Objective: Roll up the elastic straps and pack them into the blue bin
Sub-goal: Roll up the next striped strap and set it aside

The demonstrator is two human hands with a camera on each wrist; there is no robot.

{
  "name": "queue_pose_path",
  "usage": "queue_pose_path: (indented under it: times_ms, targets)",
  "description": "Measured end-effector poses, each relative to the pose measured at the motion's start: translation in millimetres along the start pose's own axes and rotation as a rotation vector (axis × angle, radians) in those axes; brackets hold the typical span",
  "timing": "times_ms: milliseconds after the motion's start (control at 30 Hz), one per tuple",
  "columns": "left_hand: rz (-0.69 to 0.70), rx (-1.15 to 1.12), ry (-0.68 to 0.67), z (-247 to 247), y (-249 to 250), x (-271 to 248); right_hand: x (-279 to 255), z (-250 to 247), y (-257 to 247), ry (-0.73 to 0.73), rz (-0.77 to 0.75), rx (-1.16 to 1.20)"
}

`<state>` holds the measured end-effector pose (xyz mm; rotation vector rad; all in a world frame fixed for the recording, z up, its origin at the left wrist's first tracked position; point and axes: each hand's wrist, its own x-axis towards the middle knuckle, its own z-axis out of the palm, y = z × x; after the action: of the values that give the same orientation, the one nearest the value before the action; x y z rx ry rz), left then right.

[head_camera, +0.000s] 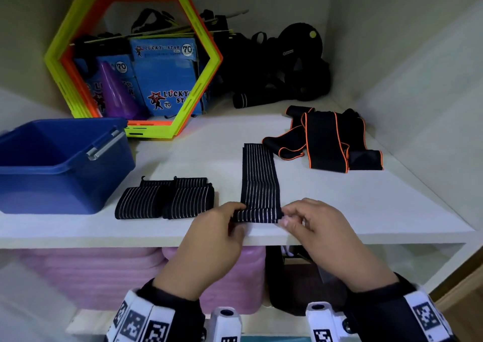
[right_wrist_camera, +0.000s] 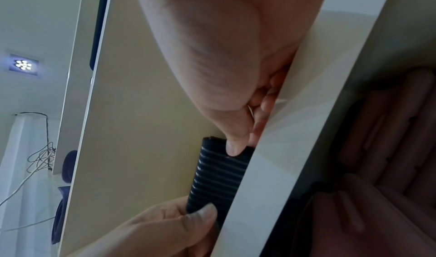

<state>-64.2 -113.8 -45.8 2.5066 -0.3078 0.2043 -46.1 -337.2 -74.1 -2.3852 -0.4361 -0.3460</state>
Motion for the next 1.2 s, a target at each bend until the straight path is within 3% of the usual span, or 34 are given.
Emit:
queue_pose_path:
  times_ms: [700,933,1100,1200]
  targets:
    - [-0.184,-0.064,0.180,2.6,6.9,13.9,7.1,10.0,-17.7,0.125,0.148,-0.021]
    - [-0.112,-0.079,0.209,2.8,6.8,13.3,9.5,8.4,-20.0,0.108,0.213,0.024]
    - [0.009,0.001,0.138,2.2,7.9,9.5,9.7,8.4,-22.6,0.104,0.141,-0.008]
    - [-0.013,-0.048,0.069,-1.9,9.2,6.7,7.9,4.6,-22.2,0.057,0.095,-0.026]
